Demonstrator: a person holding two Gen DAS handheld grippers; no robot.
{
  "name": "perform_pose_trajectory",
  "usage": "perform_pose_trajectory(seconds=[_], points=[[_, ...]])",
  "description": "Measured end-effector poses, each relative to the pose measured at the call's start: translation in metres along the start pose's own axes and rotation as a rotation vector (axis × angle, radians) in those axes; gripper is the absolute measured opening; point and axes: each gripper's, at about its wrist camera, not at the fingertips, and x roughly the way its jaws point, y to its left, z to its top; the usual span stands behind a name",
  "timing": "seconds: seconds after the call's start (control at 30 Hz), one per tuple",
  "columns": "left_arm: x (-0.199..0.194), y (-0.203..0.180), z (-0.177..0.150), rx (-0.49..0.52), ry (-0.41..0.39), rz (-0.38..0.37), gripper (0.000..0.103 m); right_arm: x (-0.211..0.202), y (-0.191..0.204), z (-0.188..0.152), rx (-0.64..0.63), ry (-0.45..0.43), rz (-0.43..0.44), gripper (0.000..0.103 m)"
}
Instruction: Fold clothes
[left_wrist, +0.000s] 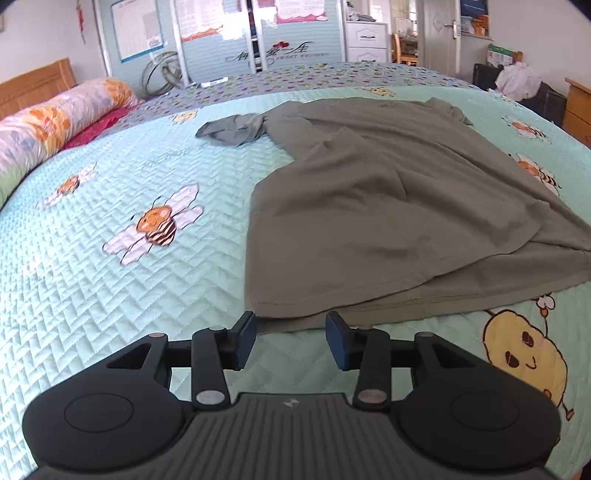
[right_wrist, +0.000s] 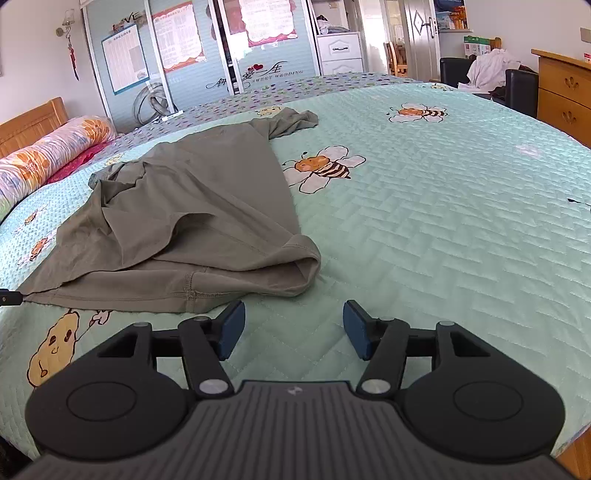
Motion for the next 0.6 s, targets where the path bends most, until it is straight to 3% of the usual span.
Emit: perform_pose_trajectory(seconds=[0.23,0.4,0.6], points=[[0.009,-0.065,0.013,0.301,-0.074,-0.044,0.047,0.004,0.002,-0.005,-0.014,0.005,0.008,0.069],[0.026,-0.095,0.011,0.432,-0.075,-0.044,0.051,0.003,0.000,-0.006,-0.018,0.000,0.019,0.069],[0.032,-0.100,0.009,0.504,-0.089,0.018,0.054,0.003,-0.002,-0.008,-0.007,-0.008,0.027,0.069]])
